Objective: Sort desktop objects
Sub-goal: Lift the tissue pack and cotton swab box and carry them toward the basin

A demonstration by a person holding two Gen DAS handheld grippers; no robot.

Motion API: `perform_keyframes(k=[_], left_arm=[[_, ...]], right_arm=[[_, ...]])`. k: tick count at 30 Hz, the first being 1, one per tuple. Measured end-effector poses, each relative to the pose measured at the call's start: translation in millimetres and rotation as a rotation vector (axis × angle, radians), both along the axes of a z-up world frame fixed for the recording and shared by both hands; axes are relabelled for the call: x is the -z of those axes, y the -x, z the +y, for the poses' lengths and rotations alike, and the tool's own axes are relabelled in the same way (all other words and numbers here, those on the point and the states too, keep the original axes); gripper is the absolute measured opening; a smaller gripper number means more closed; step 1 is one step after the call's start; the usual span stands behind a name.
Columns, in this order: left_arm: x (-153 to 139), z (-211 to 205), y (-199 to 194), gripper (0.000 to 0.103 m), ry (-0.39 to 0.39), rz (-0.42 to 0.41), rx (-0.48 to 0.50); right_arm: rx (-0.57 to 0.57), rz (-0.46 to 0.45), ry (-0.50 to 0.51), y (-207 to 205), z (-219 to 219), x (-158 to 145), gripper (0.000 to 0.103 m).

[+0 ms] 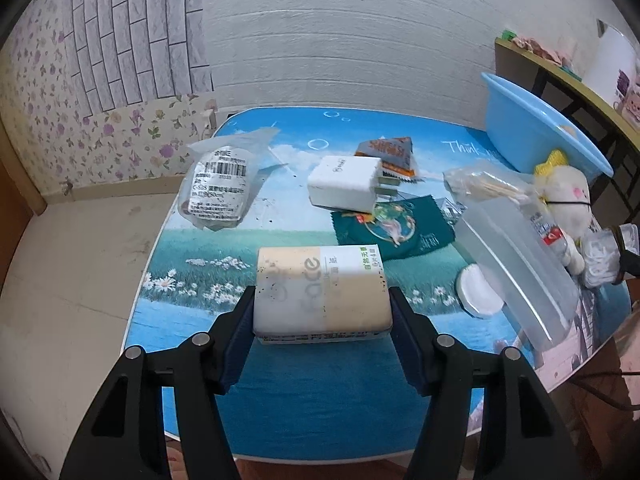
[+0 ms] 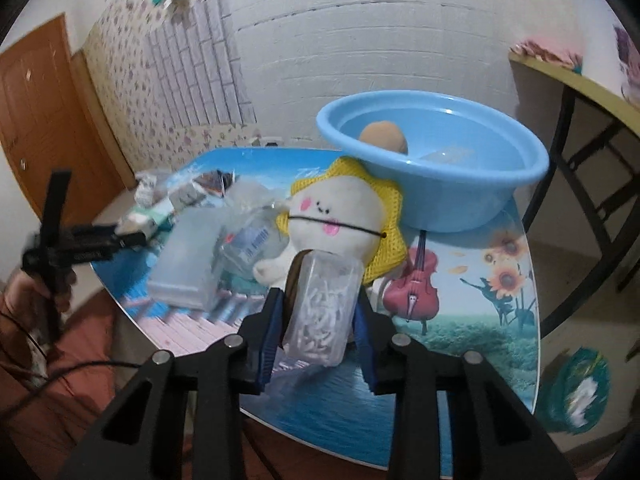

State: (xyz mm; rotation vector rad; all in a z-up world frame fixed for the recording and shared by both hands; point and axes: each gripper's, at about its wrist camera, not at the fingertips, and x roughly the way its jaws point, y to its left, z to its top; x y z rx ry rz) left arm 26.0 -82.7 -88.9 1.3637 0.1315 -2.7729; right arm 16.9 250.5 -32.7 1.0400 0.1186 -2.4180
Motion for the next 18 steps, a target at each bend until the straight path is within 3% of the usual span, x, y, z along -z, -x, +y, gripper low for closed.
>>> perform_keyframes(k=[12, 18], left_arm=[[6, 7, 2, 0.064, 0.022, -0.013, 0.011], [8, 11, 4, 0.079, 0.026, -0.011, 0.027]], right_arm=[[-0.085, 0.082, -0.134, -10, -18, 6, 0.036], [-0.116, 0.069, -0.138, -14, -18, 13, 0.038]])
